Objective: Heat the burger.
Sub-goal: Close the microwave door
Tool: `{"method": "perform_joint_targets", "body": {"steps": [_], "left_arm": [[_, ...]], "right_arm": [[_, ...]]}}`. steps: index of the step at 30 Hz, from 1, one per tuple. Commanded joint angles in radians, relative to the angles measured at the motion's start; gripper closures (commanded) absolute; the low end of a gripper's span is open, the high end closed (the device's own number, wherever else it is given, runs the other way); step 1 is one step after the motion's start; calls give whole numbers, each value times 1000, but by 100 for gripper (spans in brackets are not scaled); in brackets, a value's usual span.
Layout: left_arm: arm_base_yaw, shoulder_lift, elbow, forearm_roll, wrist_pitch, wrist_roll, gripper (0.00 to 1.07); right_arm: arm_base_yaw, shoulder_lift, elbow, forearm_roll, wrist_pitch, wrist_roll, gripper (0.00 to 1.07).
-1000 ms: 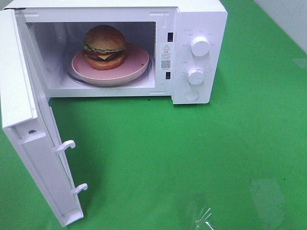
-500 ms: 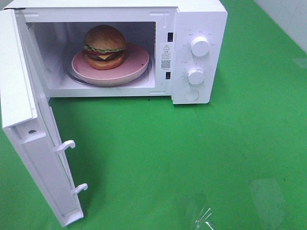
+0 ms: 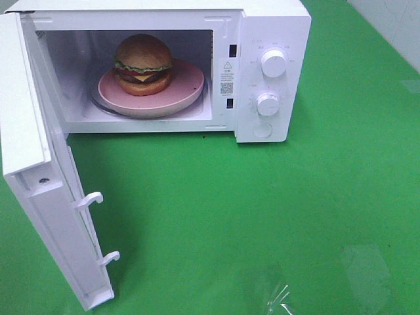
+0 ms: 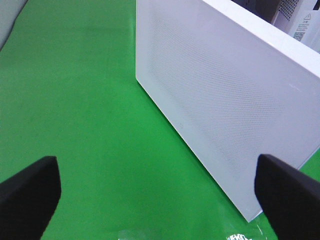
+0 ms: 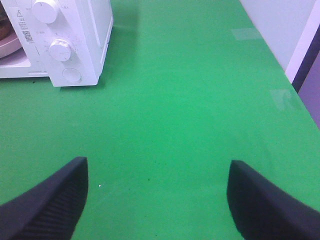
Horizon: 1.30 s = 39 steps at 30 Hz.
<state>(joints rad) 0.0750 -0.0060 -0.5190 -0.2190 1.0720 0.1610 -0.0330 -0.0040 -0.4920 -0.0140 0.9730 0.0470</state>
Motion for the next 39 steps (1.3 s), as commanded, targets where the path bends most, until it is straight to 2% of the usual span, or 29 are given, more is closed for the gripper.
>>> {"method": "perform_joint_targets", "body": {"steps": [1,11,14,15,18,19,20,21,22,23,24,25,26,27,28,29,30,31,36,39], "left_arm": [[-3,-13,1,-3,2,-5,9],[-3,3,1,-4,1,-6,9],[-3,25,1,-12,-4,-20,9],[-3,45,-11,-13,-22,-54,10],[-3,69,-31,-9,-52,-80,14],[-3,98,-48,0,-85,-81,20],[-3,98,-48,0,-85,-81,20],[-3,122,-51,7,-128,-81,25],[-3,134,-51,10,-147,-81,37],[-3,134,-51,10,-147,-81,37],[-3,165,-47,11,-184,-81,53],[-3,165,-47,11,-184,-81,53],[-3,199,-44,16,-211,-81,68],[-3,199,-44,16,-211,-81,68],[-3,234,-44,27,-239,-81,83],[-3,234,-44,27,-239,-81,83],[-3,274,-44,37,-269,-81,98],[-3,305,-44,45,-297,-80,104],[-3,343,-32,76,-347,-81,107],[-3,365,19,94,-450,-81,107]], "right_arm": [[-4,-27,2,1,-17,-7,31],[-4,-27,2,1,-17,-7,31],[-4,-27,2,1,-17,-7,31],[-4,-27,2,1,-17,-7,31],[-4,-27,2,1,-17,-7,31],[-4,-27,2,1,-17,-7,31],[-4,-27,2,1,-17,-7,31],[-4,-27,2,1,-17,-7,32],[-4,-27,2,1,-17,-7,32],[-4,-27,2,1,-17,-7,32],[-4,-27,2,1,-17,-7,32],[-4,-27,2,1,-17,-7,32],[-4,-27,2,1,-17,-7,32],[-4,-27,2,1,-17,-7,32],[-4,-27,2,1,-17,-7,32],[-4,-27,2,1,-17,-7,32],[-4,-27,2,1,-17,-7,32],[-4,-27,2,1,-17,-7,32],[-4,-27,2,1,-17,-7,32],[-4,-27,2,1,-17,-7,32]]}}
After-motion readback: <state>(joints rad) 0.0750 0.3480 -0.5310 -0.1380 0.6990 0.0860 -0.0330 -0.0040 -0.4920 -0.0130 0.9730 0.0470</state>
